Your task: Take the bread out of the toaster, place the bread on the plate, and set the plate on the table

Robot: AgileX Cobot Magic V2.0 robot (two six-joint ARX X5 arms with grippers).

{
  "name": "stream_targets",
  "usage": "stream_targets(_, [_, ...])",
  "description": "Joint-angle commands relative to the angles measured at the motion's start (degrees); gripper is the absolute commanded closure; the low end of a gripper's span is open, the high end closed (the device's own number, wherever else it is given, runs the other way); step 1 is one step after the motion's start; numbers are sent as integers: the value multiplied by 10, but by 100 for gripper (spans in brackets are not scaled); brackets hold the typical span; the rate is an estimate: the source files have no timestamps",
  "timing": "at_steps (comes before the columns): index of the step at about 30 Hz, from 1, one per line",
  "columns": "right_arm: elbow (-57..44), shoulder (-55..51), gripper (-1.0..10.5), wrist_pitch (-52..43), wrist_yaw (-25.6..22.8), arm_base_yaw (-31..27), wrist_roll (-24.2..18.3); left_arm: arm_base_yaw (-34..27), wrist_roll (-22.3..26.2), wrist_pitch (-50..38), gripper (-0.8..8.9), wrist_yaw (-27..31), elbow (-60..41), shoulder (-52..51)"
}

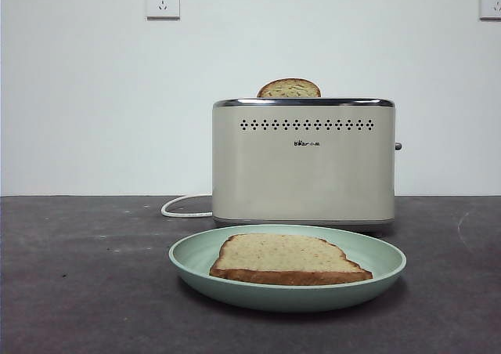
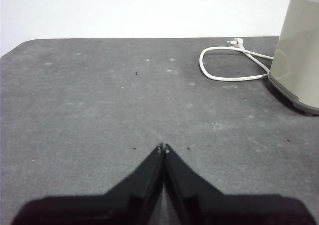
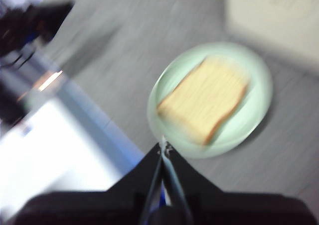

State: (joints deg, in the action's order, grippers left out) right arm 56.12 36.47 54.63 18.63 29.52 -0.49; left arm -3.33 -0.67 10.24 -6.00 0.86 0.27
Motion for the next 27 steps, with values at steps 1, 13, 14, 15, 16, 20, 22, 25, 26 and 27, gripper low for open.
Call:
stream_targets(1, [-3, -23, 944, -74, -6, -49, -55, -2, -3, -3, 817, -1, -7, -2])
stream_targets(13, [-144, -145, 944, -294, -8, -212, -51, -2, -3, -3, 817, -1, -7, -2])
stream_targets(14, [-177, -160, 944, -329, -8, -218, -42, -2, -3, -3, 817, -1, -7, -2])
stream_targets(15, [-205, -172, 944, -359, -9, -222, -35, -2, -3, -3, 817, -1, -7, -2])
stream_targets(16, [-239, -186, 944, -391, -10, -226, -30, -2, -3, -3, 817, -1, -7, -2])
stream_targets(20, [-349, -233, 944, -466, -10, -230, -30, -2, -3, -3, 817, -1, -7, -2])
stream_targets(22, [-391, -254, 944, -479, -10, -230, -30, -2, -3, -3, 817, -1, -7, -2])
stream_targets(25, [-447, -283, 944, -503, -12, -230, -30, -2, -3, -3, 817, -1, -7, -2])
stream_targets(26, [-463, -292, 944, -507, -12, -230, -30, -2, -3, -3, 817, -1, -7, -2])
stream_targets(27, [-475, -300, 944, -509, -12, -230, -30, -2, -3, -3, 817, -1, -7, -2])
